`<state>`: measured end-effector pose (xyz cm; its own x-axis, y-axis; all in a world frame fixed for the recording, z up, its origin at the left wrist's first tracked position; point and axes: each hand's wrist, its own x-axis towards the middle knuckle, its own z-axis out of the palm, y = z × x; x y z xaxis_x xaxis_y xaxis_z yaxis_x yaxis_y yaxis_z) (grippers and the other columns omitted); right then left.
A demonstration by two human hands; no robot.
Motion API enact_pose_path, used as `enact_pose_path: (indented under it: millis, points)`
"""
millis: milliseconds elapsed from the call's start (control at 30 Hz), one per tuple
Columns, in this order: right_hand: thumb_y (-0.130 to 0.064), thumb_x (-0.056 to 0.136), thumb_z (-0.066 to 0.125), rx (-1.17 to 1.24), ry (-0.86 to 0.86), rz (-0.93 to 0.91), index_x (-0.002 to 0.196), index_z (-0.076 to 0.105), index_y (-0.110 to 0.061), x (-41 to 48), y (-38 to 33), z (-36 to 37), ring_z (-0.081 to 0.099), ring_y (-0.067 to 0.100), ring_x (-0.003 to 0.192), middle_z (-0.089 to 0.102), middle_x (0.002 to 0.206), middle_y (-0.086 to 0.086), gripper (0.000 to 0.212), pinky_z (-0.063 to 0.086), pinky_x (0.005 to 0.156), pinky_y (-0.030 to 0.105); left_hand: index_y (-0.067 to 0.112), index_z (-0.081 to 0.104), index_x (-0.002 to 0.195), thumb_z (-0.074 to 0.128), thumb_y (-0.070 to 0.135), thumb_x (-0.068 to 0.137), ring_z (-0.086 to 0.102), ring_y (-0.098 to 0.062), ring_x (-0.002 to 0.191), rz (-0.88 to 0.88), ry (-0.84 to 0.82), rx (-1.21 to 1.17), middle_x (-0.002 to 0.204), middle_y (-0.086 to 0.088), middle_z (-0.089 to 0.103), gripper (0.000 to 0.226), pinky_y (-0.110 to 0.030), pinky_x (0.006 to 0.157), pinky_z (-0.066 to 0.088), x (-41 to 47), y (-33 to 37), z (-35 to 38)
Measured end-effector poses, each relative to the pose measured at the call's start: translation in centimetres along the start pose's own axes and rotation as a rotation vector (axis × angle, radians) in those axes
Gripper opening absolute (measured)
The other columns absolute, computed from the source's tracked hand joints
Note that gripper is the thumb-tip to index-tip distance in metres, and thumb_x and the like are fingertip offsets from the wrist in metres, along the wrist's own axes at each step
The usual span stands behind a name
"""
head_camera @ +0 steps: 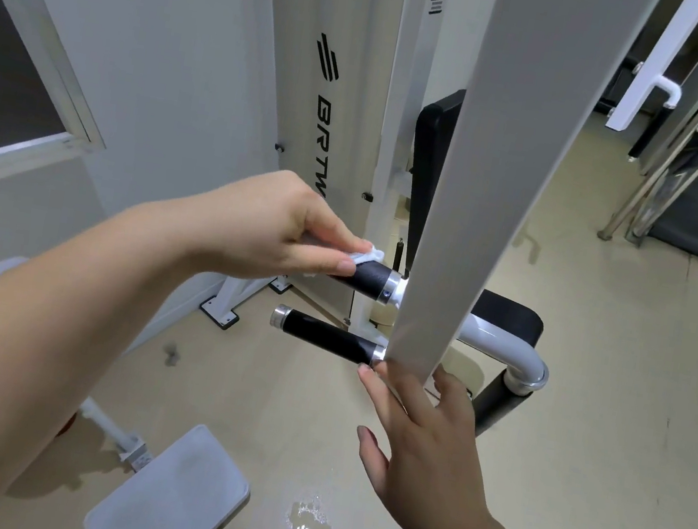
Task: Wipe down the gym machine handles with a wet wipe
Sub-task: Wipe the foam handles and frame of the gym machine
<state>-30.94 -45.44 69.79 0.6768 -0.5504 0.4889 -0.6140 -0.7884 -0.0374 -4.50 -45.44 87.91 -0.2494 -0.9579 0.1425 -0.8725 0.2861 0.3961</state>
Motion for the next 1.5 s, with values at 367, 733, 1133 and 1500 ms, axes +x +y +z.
enact_pose_path:
  millis: [367,733,1133,1500]
  points:
    - [-0.042,0.078,0.073,-0.003,0.002,0.001,0.138,0.057,-0.026,-0.2,-0.4,0.3,0.059,0.047,0.104,0.061,0.137,-0.003,0.064,0.050,0.090,0.053,0.043,0.075,0.107,0.085,0.024,0.076,0.070,-0.009,0.083,-0.044,-0.060,0.025,0.094,0.013,0.077,0.038,-0.039,0.077,0.056,0.0,-0.3,-2.0]
    - [-0.043,0.079,0.072,-0.022,-0.040,0.005,0.142,0.055,-0.027,0.5,0.3,0.3,0.058,0.047,0.112,0.059,0.140,-0.005,0.067,0.049,0.094,0.054,0.039,0.066,0.126,0.078,0.040,0.083,0.071,-0.019,0.087,0.062,-0.069,0.084,0.096,0.005,0.077,0.045,-0.037,0.078,0.056,0.9,-0.5,-0.8]
    - [-0.041,0.075,0.078,-0.038,-0.010,-0.024,0.138,0.060,-0.024,0.1,0.5,0.5,0.058,0.050,0.108,0.063,0.132,-0.003,0.068,0.050,0.091,0.055,0.041,0.065,0.127,0.061,-0.001,0.085,0.056,0.025,0.076,-0.182,-0.204,0.006,0.112,0.036,0.066,0.060,0.000,0.068,0.038,-1.4,-1.0,-5.4]
    - [-0.042,0.080,0.071,-0.033,-0.045,-0.016,0.141,0.056,-0.025,0.1,0.7,1.1,0.057,0.051,0.112,0.061,0.136,-0.003,0.065,0.046,0.096,0.058,0.034,0.076,0.107,0.060,-0.002,0.089,0.065,0.008,0.077,-0.132,-0.007,-0.082,0.081,0.032,0.071,0.043,-0.009,0.075,0.047,-0.9,-1.3,-4.3]
